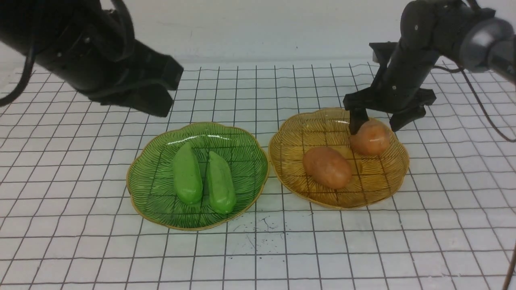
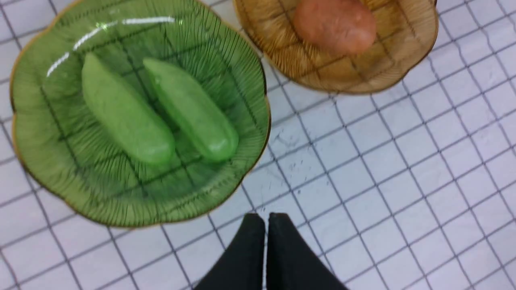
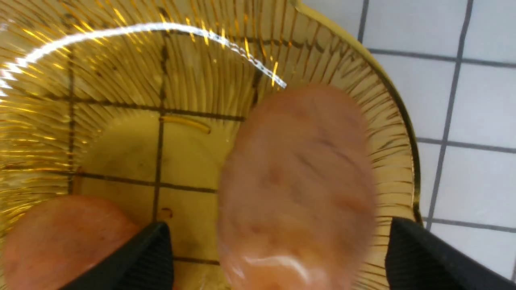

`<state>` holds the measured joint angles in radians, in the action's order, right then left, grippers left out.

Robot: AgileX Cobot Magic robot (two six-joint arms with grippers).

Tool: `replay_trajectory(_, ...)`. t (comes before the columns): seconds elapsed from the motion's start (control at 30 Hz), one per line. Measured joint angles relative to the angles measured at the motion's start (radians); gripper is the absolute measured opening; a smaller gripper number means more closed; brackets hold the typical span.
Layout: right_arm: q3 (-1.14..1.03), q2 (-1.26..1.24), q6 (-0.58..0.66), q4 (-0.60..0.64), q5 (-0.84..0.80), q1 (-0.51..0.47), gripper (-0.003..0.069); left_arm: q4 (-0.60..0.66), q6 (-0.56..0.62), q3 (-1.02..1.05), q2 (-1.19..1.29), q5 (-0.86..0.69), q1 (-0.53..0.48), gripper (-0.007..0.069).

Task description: Put different types of vegetables on the plate.

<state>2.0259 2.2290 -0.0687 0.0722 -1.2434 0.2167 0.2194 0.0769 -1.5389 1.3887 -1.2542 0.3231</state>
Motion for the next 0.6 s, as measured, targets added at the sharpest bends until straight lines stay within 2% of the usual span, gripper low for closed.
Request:
replay_trajectory(0.13,-0.001,-0.085,0.038,0.037,0.0,0.0,0.0612,-0.002,0.0,0.052,-0.055,0.0,0.0,-0.0008)
replay_trajectory(0.3,-0.001,-0.245,0.069,0.099,-0.002,0.0,0.0486,-0.003,0.0,0.102,-0.116,0.0,0.0,-0.0008)
replay_trajectory(0.6,-0.017,-0.726,0.079,0.14,-0.021,0.0,0.0054,-0.009,0.003,0.266,-0.344,0.0,0.0,-0.0008)
